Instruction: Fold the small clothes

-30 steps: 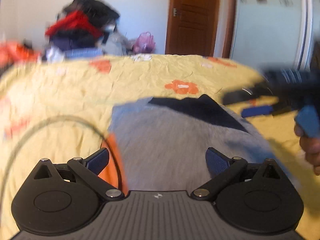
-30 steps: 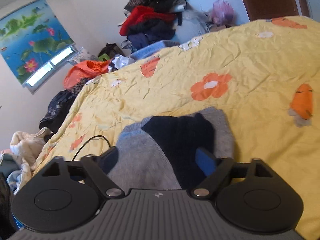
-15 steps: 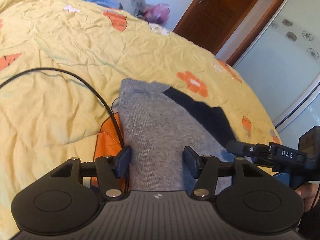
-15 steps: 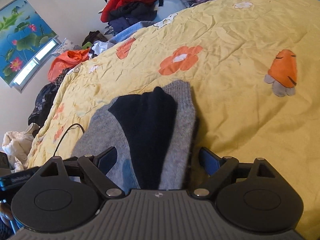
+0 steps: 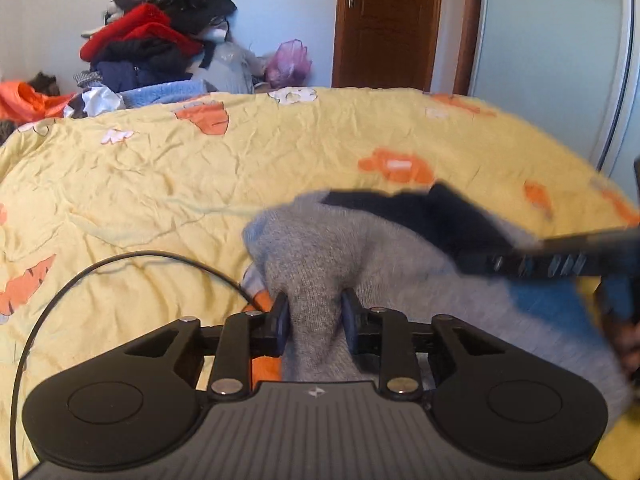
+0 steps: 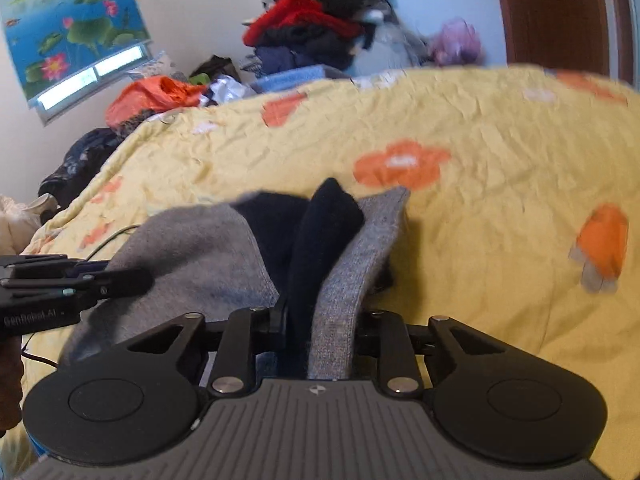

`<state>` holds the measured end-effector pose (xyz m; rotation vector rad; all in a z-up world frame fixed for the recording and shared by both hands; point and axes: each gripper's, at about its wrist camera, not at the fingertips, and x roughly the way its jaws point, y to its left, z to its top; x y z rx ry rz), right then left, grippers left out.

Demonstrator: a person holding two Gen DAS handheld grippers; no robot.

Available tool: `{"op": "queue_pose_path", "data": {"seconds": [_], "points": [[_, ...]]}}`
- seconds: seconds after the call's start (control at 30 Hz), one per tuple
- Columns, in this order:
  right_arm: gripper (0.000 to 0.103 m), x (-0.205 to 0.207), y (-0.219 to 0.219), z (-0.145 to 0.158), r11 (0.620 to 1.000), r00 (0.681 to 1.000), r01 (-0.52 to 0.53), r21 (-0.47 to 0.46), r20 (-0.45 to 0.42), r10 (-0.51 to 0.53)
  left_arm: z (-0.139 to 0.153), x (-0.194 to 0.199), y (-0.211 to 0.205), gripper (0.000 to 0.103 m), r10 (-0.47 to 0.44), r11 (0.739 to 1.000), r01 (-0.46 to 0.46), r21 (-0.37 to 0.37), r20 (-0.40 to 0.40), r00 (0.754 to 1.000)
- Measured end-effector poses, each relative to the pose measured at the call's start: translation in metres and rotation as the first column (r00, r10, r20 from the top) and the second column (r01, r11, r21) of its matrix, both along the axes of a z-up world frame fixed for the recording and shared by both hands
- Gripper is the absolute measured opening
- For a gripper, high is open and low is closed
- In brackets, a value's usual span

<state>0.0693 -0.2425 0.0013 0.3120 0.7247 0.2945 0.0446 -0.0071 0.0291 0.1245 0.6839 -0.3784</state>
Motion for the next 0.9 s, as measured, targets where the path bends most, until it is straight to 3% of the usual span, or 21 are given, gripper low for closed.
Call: {"op": "queue_pose_path", "data": {"seconds": [0.1, 0.13, 0.17, 0.2, 0.23, 0.33, 0.43, 0.47, 0.53, 0.57, 0.6, 0.73, 0.87, 0.9], "points": [[0.062, -0.009, -0.021, 0.006, 0.995, 0.996, 0.052, 0.084, -0.07, -0.047, 0.012, -0.02, 0.007, 0.032, -0.001, 1.0, 0.001, -0.014, 0.007, 1.0], [0.066, -0.019, -0.026, 0.011, 0.995, 0.996, 0.051, 0.091, -0.073, -0.045, 0.016, -0.033, 0.014, 0.037, -0.006, 1.0, 0.007, -0.028, 0.017, 1.0], [0.066, -0.033, -0.032, 0.014, 0.993, 0.997, 0.042, 0.109, -0.073, -0.035, 0.018, -0.045, 0.021, 0.043, -0.015, 0.998, 0.015, -0.056, 0.004, 1.0], [0.069, -0.045, -0.039, 0.015, 0.989, 0.996, 0.034, 0.145, -0.084, -0.022, 0.018, -0.055, 0.03, 0.062, -0.025, 0.995, 0.022, -0.094, -0.03, 0.999], [0.076, -0.056, -0.045, 0.014, 0.982, 0.994, 0.024, 0.188, -0.111, -0.003, 0.016, -0.064, 0.037, 0.068, -0.027, 0.992, 0.019, -0.126, -0.059, 0.998], [0.079, -0.084, -0.052, 0.002, 0.964, 0.982, 0.012, 0.265, -0.183, 0.038, 0.002, -0.08, 0.048, 0.067, -0.033, 0.985, 0.004, -0.174, -0.169, 0.985], [0.078, -0.098, -0.047, -0.004, 0.945, 0.977, -0.014, 0.328, -0.198, 0.083, -0.01, -0.082, 0.048, 0.062, -0.073, 0.974, 0.01, -0.228, -0.267, 0.961], [0.077, -0.098, -0.042, -0.004, 0.939, 0.972, -0.029, 0.343, -0.208, 0.106, -0.01, -0.084, 0.046, 0.057, -0.081, 0.972, 0.019, -0.234, -0.259, 0.963], [0.048, -0.096, -0.032, -0.006, 0.937, 0.961, -0.065, 0.344, -0.23, 0.152, -0.013, -0.079, 0.043, 0.025, -0.101, 0.968, 0.03, -0.248, -0.281, 0.954], [0.041, -0.095, -0.025, -0.007, 0.948, 0.957, -0.08, 0.308, -0.241, 0.159, -0.013, -0.074, 0.044, 0.02, -0.104, 0.963, 0.02, -0.27, -0.302, 0.948], [0.026, -0.095, -0.02, -0.009, 0.955, 0.954, -0.099, 0.279, -0.246, 0.17, -0.013, -0.07, 0.046, 0.015, -0.108, 0.955, 0.008, -0.295, -0.326, 0.939], [0.02, -0.101, -0.016, 0.01, 0.956, 0.947, -0.177, 0.236, -0.223, 0.231, 0.002, -0.077, 0.056, 0.012, -0.152, 0.94, 0.027, -0.34, -0.349, 0.925], [0.02, -0.107, -0.014, 0.012, 0.965, 0.937, -0.219, 0.143, -0.245, 0.249, -0.013, -0.084, 0.056, 0.017, -0.126, 0.967, 0.028, -0.254, -0.379, 0.917], [0.022, -0.107, -0.014, 0.007, 0.966, 0.936, -0.213, 0.147, -0.253, 0.245, -0.015, -0.085, 0.058, 0.019, -0.121, 0.961, 0.015, -0.277, -0.367, 0.922]]}}
